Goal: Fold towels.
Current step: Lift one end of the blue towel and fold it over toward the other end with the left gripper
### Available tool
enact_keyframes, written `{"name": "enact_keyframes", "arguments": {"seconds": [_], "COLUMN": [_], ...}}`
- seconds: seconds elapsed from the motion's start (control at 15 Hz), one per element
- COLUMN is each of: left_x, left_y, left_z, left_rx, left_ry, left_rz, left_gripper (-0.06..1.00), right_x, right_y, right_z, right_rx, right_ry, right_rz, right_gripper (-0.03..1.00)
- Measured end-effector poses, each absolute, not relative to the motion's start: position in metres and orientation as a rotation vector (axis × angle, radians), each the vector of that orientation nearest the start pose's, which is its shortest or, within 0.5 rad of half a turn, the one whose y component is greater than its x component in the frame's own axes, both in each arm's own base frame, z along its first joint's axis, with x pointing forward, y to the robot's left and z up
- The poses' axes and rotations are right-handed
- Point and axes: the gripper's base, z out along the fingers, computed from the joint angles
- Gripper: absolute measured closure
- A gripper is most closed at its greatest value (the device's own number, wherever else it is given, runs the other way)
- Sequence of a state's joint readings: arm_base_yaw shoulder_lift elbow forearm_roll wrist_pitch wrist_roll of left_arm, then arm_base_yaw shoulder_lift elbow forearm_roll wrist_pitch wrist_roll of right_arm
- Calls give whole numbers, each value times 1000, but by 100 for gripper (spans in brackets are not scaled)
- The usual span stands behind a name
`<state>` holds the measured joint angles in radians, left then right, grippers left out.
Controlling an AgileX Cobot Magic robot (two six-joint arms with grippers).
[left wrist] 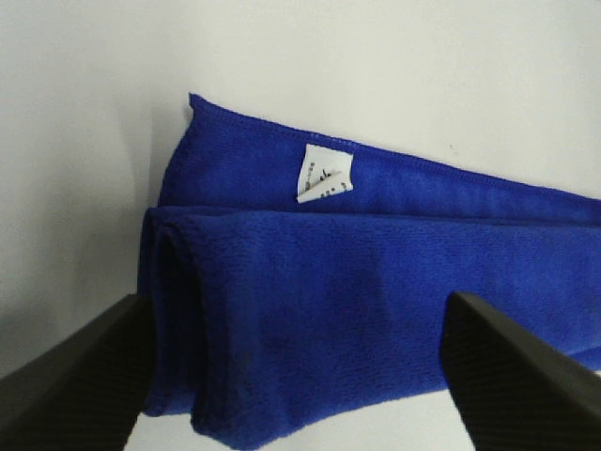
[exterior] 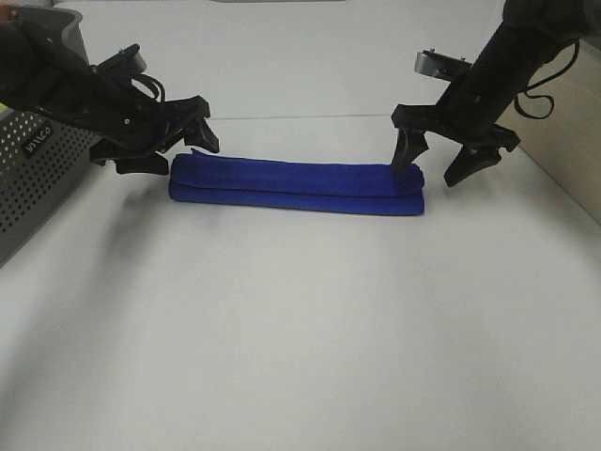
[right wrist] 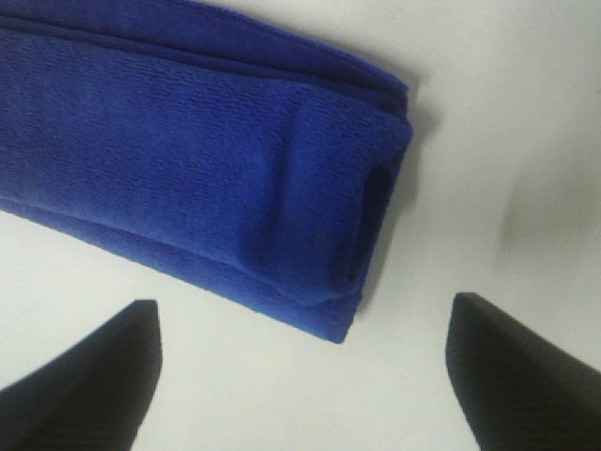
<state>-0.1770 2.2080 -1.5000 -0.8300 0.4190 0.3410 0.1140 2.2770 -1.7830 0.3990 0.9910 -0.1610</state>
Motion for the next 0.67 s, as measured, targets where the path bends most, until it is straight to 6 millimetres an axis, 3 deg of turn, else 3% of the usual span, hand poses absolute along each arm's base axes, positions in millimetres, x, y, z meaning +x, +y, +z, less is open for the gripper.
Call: {"name": "enact_keyframes", "arguments": {"seconds": [0.47,0.67], "left_x": [471,474], "left_y": [-101,-103], "left_z": [127,107], "left_rx": [-155,-144], "left_ry": [2633,2700], "left_rz": [-584,-596], "left_gripper": [16,16], "right_x": [463,464], "right_y": [80,80], "right_z": [149,149], "right_rx": [-138,-135], "right_ry": [2922,2916], "right_rz": [458,459], "right_gripper": [19,19]}}
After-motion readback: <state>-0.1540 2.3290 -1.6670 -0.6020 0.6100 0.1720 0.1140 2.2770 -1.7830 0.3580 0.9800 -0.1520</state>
